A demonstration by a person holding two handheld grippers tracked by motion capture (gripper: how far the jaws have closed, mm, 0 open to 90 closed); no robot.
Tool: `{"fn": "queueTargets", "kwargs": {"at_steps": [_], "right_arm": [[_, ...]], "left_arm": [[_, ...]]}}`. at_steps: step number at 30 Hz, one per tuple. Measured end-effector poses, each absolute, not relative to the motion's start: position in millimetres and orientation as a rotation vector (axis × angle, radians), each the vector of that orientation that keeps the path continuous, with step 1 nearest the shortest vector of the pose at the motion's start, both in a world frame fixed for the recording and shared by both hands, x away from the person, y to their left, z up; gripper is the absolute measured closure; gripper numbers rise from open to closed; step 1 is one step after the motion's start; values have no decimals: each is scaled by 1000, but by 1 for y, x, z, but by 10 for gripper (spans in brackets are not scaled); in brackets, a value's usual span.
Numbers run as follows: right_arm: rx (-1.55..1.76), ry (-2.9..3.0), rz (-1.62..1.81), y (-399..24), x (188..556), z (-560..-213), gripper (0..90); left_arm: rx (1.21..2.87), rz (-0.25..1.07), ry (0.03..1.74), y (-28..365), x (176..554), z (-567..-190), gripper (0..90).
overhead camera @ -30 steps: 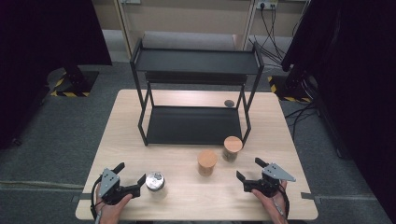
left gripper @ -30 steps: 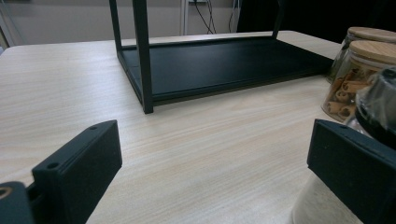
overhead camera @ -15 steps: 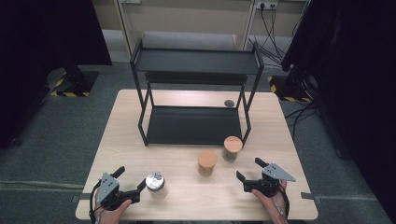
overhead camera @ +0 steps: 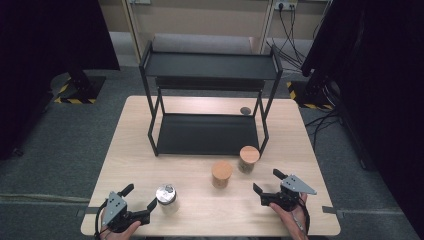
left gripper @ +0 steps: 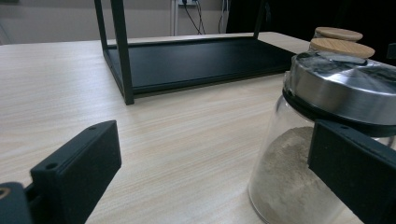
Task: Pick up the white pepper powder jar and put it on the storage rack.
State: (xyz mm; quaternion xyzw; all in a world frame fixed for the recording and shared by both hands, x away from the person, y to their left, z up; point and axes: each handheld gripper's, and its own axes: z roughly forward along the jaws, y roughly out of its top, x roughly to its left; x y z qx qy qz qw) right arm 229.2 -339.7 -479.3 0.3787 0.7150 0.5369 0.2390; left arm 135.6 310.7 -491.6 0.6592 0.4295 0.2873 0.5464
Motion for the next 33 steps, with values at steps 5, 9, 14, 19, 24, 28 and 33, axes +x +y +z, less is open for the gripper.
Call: {"fn": "queueTargets", "kwargs": {"at_steps": [5, 9, 14, 19, 24, 28, 33], "right_arm": [[1038, 1957, 1471, -340, 229, -479, 11], [1037, 1958, 1470, -340, 229, -479, 11], [1038, 1958, 1470, -340, 229, -479, 11], [1037, 1959, 1470, -340, 229, -479, 11], [1038, 1958, 1470, -340, 229, -479, 11], [1039, 1958, 1470, -340, 229, -479, 11], [1037, 1959, 1469, -340, 229, -479, 11]], "left_arm": [[1562, 676, 1011, 310, 132, -491, 21], [1565, 672, 1010, 310, 128, -492, 21], [1572, 668, 997, 309, 126, -492, 21], [1580, 661, 983, 306, 123, -491, 21], [1589, 651, 971, 303, 122, -491, 21], [1598, 646, 960, 301, 124, -491, 21], [1607, 642, 948, 298, 124, -490, 21]]}}
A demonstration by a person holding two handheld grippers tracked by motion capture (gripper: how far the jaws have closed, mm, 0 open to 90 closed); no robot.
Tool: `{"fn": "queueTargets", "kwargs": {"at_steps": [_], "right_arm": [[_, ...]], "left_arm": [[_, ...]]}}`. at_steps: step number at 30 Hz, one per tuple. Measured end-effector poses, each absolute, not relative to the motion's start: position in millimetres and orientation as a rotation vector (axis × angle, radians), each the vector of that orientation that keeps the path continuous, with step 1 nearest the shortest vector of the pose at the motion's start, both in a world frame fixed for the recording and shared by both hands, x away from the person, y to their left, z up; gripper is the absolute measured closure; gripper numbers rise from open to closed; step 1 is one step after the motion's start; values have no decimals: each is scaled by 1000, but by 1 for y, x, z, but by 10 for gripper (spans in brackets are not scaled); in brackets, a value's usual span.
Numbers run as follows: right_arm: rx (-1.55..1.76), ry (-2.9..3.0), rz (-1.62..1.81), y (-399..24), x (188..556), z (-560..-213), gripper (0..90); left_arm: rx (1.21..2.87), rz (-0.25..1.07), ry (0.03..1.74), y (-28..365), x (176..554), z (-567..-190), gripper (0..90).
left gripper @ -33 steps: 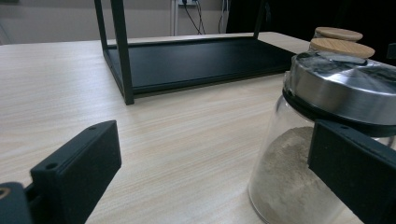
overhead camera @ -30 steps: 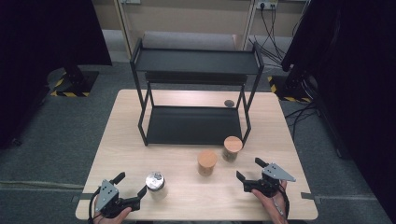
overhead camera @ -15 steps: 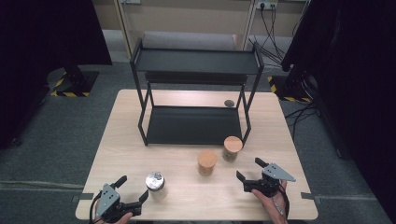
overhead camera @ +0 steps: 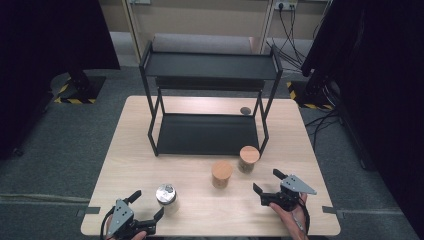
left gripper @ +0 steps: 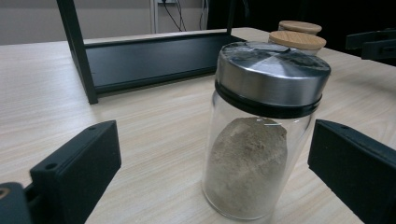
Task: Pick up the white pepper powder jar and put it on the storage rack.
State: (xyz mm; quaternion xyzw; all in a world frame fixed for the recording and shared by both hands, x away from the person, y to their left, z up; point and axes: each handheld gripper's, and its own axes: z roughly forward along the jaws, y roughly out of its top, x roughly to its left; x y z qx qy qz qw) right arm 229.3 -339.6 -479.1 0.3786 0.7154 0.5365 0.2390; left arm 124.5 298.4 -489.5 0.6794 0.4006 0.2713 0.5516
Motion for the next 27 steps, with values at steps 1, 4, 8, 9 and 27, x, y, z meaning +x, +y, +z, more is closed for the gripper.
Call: {"fn": "queueTargets", "kwargs": {"at_steps": [1, 4, 8, 9, 27], "right_arm": [[1037, 1959, 1469, -340, 229, -479, 11], [1037, 1959, 1469, -340, 229, -479, 11], [1037, 1959, 1469, -340, 229, -479, 11], [1037, 1959, 1469, -340, 229, -479, 11], [1035, 1960, 1469, -340, 229, -479, 11]], "left_arm": [[1606, 639, 947, 298, 125, -489, 21], [1611, 635, 943, 297, 126, -489, 21], [1621, 631, 938, 296, 128, -489, 21], [1620, 629, 938, 295, 128, -489, 21], [1644, 618, 916, 286, 138, -487, 21]]}}
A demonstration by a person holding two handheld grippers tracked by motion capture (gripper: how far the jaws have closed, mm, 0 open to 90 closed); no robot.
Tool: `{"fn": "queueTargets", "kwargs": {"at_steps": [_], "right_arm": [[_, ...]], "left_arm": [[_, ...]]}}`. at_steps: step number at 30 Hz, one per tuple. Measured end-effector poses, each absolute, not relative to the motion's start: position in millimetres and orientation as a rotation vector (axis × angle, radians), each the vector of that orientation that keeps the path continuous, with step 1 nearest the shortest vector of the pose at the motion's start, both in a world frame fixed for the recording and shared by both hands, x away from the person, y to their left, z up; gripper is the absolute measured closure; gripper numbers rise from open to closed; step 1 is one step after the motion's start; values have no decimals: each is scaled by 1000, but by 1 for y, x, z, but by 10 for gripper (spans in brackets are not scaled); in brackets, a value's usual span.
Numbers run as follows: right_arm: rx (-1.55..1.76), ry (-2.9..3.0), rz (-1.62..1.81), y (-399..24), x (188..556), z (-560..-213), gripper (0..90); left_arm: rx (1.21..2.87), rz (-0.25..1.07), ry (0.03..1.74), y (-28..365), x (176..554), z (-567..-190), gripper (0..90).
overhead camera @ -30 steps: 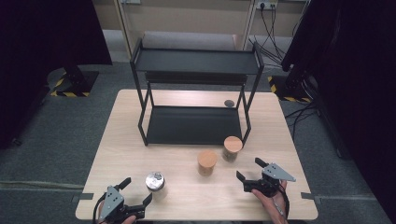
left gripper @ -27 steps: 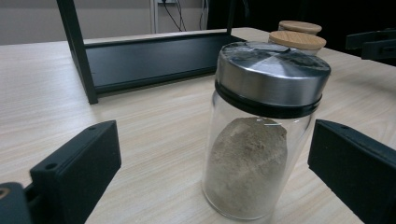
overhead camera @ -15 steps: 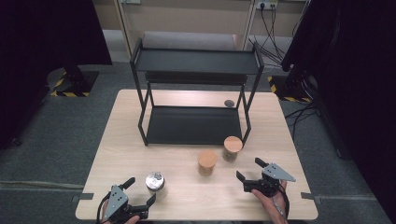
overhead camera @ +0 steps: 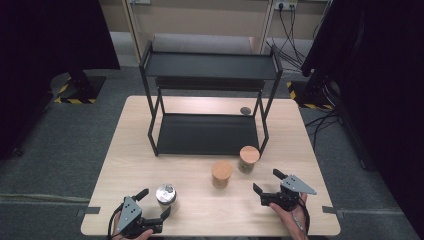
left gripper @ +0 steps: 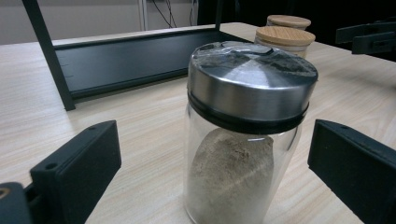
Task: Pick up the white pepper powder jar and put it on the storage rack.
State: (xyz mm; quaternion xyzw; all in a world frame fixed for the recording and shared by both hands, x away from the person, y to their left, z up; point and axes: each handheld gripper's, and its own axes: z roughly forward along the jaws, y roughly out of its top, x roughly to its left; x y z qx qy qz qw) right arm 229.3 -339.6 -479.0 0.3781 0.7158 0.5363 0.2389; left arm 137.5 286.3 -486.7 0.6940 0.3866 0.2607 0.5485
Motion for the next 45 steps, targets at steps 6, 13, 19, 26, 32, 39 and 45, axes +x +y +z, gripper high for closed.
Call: {"fn": "queueTargets", "kwargs": {"at_steps": [6, 13, 19, 26, 32, 39, 45], "right_arm": [[1035, 1960, 1469, -340, 229, -479, 11], [1035, 1960, 1470, -340, 229, -479, 11], [1035, 1960, 1470, -340, 229, -479, 11], [1032, 1961, 1469, -340, 229, -479, 11], [1032, 1961, 1469, -340, 229, -479, 11], [1031, 1961, 1469, -340, 229, -479, 11], [1031, 1961, 1471, -340, 229, -479, 11]], "left_arm": [[1657, 611, 915, 284, 141, -486, 22], [1664, 606, 907, 281, 144, -486, 23], [1672, 604, 900, 278, 147, -485, 25], [1683, 599, 898, 275, 150, -485, 28], [1690, 594, 902, 272, 153, -484, 42], [1703, 594, 901, 268, 157, -481, 78], [1712, 596, 911, 266, 158, -481, 126]]}}
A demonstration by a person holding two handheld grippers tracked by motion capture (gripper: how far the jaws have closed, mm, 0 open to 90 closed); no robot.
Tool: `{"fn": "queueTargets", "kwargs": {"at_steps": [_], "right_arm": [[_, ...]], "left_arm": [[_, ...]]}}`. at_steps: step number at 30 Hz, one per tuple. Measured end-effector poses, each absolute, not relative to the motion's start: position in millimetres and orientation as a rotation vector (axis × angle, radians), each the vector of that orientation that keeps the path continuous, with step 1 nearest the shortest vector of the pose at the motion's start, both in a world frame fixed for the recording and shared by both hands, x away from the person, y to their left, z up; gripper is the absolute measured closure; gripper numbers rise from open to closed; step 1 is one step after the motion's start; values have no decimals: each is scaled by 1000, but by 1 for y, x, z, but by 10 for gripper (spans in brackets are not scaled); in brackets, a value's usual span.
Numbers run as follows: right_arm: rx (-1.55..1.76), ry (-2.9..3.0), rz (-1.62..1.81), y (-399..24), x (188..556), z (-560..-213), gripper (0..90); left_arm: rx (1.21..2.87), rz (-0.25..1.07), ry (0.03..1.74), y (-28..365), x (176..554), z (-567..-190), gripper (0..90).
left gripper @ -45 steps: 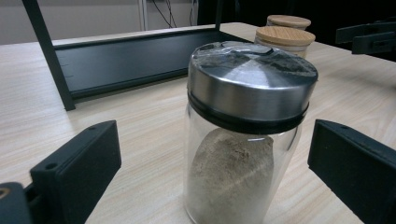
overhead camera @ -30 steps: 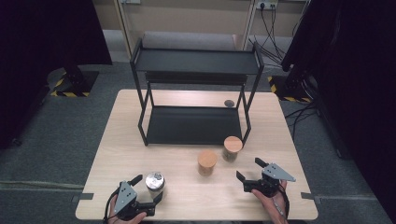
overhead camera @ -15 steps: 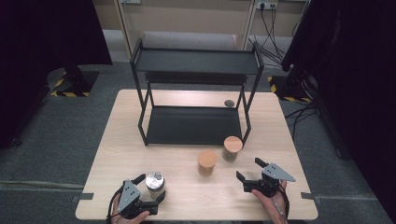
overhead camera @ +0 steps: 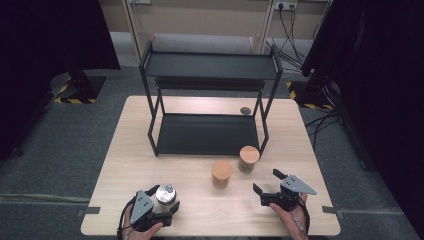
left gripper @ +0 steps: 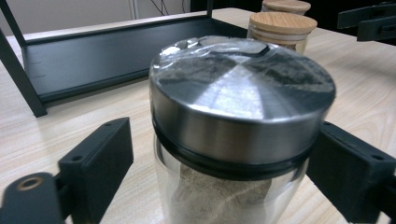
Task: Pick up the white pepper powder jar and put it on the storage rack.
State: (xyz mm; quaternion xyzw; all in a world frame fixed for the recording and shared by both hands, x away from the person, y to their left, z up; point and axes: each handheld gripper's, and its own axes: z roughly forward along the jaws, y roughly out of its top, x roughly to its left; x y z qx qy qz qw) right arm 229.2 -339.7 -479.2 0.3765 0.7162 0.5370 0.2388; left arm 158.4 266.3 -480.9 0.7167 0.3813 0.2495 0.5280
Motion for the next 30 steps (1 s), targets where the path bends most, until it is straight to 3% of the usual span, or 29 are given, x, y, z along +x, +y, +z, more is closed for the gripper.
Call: {"fn": "queueTargets", "kwargs": {"at_steps": [10, 13, 30], "right_arm": [[1032, 1962, 1471, -340, 229, -479, 11], [1031, 1962, 1471, -340, 229, -479, 11], [1032, 1962, 1472, -340, 229, -479, 11]], "left_arm": [[1729, 584, 903, 267, 162, -482, 232], [1734, 589, 883, 266, 161, -482, 305], [1741, 620, 896, 257, 157, -478, 309]]}}
